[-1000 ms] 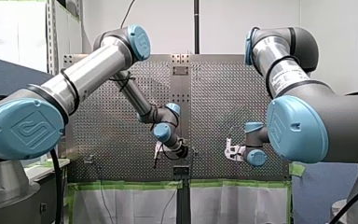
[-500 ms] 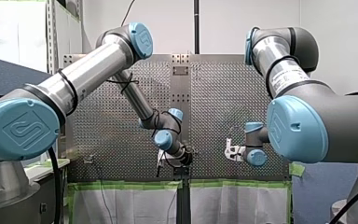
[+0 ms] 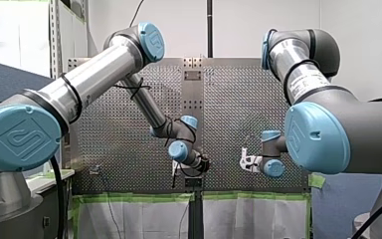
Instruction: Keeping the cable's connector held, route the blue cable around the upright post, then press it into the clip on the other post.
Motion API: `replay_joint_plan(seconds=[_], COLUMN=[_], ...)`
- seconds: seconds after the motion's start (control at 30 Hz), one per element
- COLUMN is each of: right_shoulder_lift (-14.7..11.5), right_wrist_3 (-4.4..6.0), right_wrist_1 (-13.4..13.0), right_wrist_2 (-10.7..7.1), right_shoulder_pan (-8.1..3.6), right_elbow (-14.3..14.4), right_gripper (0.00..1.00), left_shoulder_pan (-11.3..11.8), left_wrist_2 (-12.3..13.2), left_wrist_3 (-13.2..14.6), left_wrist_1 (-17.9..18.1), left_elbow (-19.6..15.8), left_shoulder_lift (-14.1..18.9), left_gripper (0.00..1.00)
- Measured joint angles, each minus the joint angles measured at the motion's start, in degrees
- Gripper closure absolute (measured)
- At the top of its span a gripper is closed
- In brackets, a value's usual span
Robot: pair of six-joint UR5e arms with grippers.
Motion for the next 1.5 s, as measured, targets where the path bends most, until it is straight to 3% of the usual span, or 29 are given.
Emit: replay_joint_plan(seconds=[0.93,1.2,1.5], right_shoulder_lift=[0.0,0.0,0.0], right_wrist_3=[0.08,0.08,0.08], right_wrist_1=[-0.2,0.0,0.0], right_wrist_2=[-0.26,-0.26,-0.26], right_shoulder_pan=[-0.09,-0.12,-0.12], right_elbow=[0.0,0.0,0.0], right_gripper=[1.00,1.00,1.00], left_shoulder_pan=[-0.5,-2.3,-3.0], left_wrist_2=[-1.1,-3.5,-7.9], left_wrist_3=[0.4,1.0,-3.1], left_wrist_1=[0.7,2.2,2.9], left_elbow=[-0.2,-3.5,-8.9], left_shoulder_lift=[0.6,4.2,9.6], left_gripper=[0.00,0.00,0.00])
